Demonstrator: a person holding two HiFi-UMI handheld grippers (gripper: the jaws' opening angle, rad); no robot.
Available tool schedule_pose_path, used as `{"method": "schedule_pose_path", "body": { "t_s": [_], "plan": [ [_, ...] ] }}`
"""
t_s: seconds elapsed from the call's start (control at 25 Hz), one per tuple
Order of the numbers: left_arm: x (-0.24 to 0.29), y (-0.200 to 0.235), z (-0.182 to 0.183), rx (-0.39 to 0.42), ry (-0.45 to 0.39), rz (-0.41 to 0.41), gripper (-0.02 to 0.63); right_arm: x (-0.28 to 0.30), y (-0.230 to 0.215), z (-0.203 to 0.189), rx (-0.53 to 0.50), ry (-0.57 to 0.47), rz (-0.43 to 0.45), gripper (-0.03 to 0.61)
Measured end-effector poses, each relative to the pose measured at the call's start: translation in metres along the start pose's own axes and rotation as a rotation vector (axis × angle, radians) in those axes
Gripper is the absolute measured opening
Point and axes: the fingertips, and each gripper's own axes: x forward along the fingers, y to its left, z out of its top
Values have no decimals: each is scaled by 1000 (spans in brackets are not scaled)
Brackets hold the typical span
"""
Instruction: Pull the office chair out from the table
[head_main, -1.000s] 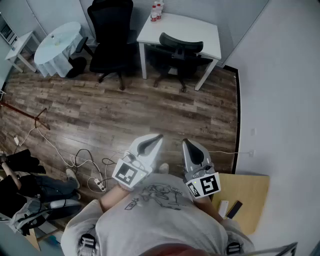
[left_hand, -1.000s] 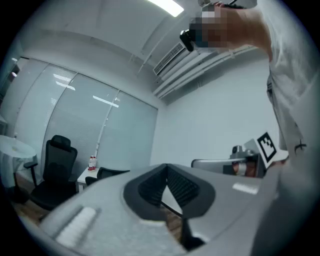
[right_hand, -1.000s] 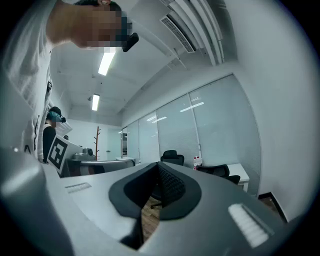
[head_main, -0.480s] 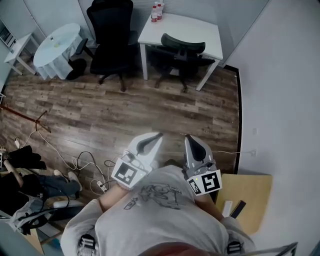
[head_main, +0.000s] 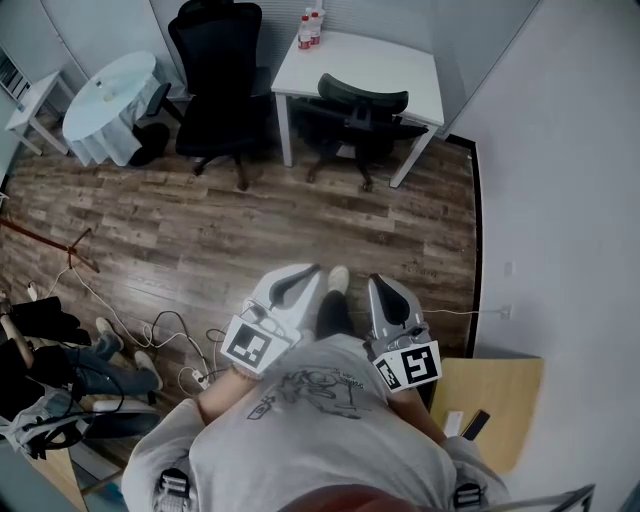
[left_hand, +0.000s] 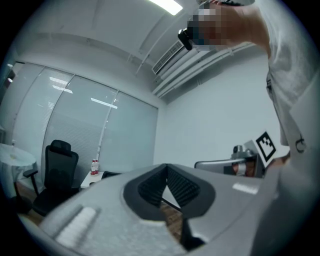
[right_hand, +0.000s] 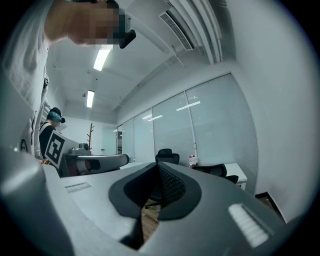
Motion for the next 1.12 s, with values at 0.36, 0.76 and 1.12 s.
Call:
{"method": "schedule_pose_path", "body": {
  "t_s": [0.36,0.76,1.12],
  "plan": [
    [75,46,-10,32,38,1,3,54,-67,0,-46,19,-1,6],
    [174,122,-17,126,86,34,6,141,-161,-2,-126,72,28,6],
    [264,189,-37,242,166,33,38,212,-243,-14,-237,146,51,8]
  ]
}}
